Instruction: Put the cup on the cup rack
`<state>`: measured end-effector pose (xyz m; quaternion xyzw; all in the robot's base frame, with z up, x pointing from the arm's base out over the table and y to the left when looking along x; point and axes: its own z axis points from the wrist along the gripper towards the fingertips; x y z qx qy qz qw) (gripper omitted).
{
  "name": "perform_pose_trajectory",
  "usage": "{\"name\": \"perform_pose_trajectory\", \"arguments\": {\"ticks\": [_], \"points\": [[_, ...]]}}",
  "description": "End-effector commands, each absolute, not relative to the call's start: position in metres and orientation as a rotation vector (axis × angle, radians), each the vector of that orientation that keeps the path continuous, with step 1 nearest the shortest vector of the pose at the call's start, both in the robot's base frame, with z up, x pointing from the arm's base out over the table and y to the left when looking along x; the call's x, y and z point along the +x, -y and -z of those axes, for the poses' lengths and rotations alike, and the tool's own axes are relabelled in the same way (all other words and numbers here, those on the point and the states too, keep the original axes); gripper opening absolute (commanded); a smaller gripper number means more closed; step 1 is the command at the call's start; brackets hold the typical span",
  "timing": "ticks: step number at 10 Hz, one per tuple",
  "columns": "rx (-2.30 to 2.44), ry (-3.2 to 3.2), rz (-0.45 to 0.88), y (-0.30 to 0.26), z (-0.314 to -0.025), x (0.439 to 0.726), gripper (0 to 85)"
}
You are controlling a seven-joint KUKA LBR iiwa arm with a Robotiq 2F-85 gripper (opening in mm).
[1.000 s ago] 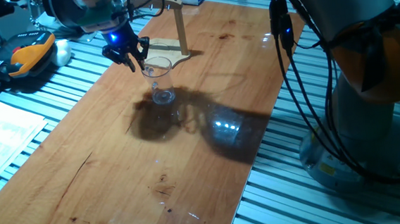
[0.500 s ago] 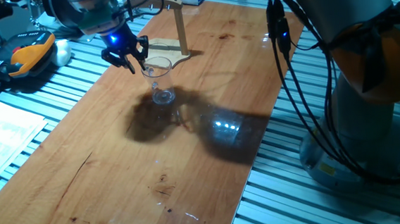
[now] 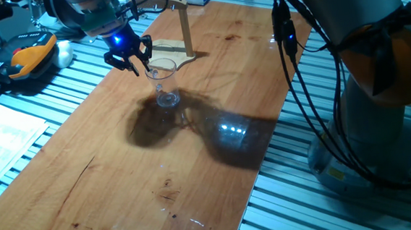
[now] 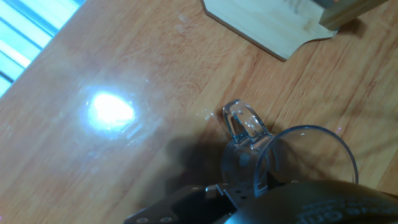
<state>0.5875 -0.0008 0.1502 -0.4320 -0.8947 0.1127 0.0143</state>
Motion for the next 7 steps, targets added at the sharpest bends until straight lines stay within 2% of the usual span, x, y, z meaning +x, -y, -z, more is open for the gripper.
{"name": "perform_pose_trajectory", "arguments": {"ticks": [1, 3, 4, 7], "points": [[-1.346, 2.787, -0.350, 0.0009, -0.1497, 0.5872, 34.0], [-1.346, 2.788, -0.349, 0.0013, -0.1490, 0.5864, 34.0], [-1.347, 2.790, -0.348, 0.0017, -0.1488, 0.5860, 17.0], [-1.348, 2.794, -0.346, 0.0025, -0.1482, 0.5849, 17.0]]}}
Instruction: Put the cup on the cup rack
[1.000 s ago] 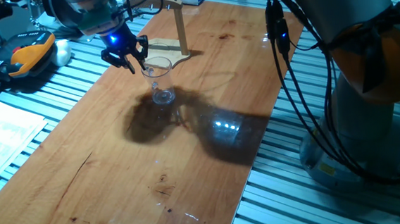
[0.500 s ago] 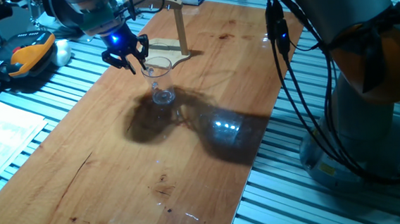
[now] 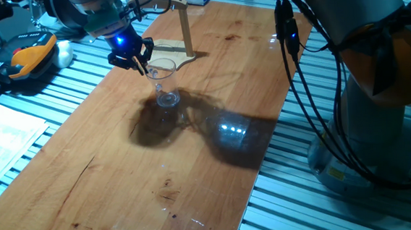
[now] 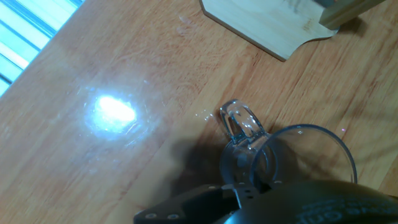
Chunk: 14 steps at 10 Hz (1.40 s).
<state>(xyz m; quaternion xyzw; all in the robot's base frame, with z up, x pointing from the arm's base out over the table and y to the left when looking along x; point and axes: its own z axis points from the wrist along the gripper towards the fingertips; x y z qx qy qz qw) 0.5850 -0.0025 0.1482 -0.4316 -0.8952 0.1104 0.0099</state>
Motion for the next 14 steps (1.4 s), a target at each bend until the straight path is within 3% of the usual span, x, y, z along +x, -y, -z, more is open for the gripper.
{"name": "perform_pose_trajectory", "arguments": {"ticks": [1, 2, 3, 6, 7, 11, 12, 14], "points": [[-1.351, 2.797, -0.341, 0.0022, -0.1479, 0.5849, 17.0], [-1.357, 2.797, -0.345, 0.0019, -0.1476, 0.5846, 17.0], [-1.361, 2.797, -0.344, 0.0017, -0.1472, 0.5843, 34.0], [-1.365, 2.800, -0.339, 0.0013, -0.1465, 0.5833, 34.0], [-1.362, 2.801, -0.337, 0.0011, -0.1462, 0.5827, 17.0], [-1.345, 2.812, -0.322, 0.0005, -0.1440, 0.5800, 17.0], [-1.343, 2.814, -0.319, 0.0005, -0.1436, 0.5797, 0.0], [-1.338, 2.816, -0.314, 0.0010, -0.1437, 0.5795, 0.0]]}}
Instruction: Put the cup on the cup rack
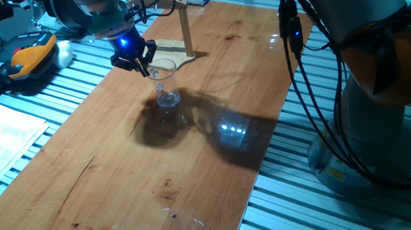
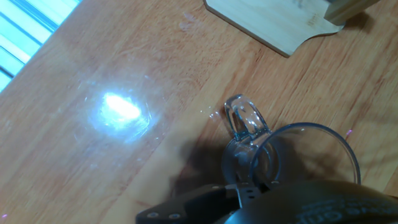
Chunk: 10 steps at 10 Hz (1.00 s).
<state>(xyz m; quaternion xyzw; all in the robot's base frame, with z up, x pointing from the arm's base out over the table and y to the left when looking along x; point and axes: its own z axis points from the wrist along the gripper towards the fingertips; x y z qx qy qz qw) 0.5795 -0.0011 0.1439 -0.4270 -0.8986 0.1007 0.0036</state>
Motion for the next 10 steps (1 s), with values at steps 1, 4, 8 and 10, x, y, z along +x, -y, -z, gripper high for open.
{"name": "perform_pose_trajectory", "arguments": {"ticks": [1, 4, 8, 10], "points": [[-1.341, 2.816, -0.318, 0.001, -0.145, 0.580, 0.0], [-1.351, 2.817, -0.318, 0.003, -0.155, 0.581, 0.0], [-1.445, 2.853, -0.236, 0.015, -0.182, 0.591, 0.0], [-1.494, 2.886, -0.220, 0.025, -0.206, 0.605, 0.0]]}}
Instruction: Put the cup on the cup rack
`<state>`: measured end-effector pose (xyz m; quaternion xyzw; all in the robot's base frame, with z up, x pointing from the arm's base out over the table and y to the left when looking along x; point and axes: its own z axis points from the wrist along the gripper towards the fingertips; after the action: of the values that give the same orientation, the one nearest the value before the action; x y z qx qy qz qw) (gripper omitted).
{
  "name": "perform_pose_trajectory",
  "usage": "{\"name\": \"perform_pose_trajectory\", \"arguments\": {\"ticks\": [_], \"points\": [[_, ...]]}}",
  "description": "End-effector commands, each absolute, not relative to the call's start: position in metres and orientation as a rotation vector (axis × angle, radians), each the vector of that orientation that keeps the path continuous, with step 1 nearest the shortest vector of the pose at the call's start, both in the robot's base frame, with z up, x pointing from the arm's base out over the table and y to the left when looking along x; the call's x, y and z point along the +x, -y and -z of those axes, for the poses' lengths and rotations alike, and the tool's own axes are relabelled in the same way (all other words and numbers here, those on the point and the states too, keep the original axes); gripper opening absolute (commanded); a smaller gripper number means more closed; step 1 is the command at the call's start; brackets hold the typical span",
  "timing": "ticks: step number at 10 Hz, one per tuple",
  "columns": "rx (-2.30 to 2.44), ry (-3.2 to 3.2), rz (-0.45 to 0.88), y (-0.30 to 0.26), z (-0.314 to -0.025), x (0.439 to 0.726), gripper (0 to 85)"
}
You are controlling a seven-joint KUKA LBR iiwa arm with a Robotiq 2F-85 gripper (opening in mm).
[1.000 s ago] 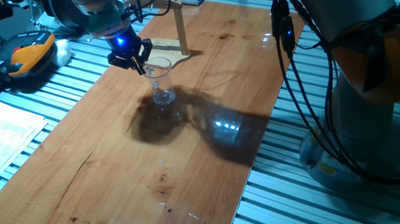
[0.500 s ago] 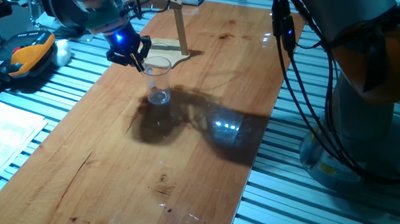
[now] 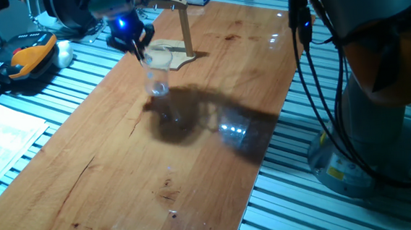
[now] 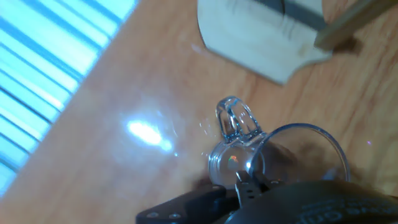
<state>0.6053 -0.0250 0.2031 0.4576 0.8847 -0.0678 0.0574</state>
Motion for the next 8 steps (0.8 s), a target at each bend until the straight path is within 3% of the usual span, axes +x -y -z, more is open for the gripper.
{"name": "perform_pose_trajectory", "arguments": {"ticks": [1, 5, 8], "points": [[1.389, -2.655, 0.208, 0.028, -0.217, 0.612, 0.0], [1.464, -2.525, 0.188, 0.030, -0.252, 0.626, 0.0], [1.497, -2.438, 0.152, 0.025, -0.260, 0.626, 0.0]]}}
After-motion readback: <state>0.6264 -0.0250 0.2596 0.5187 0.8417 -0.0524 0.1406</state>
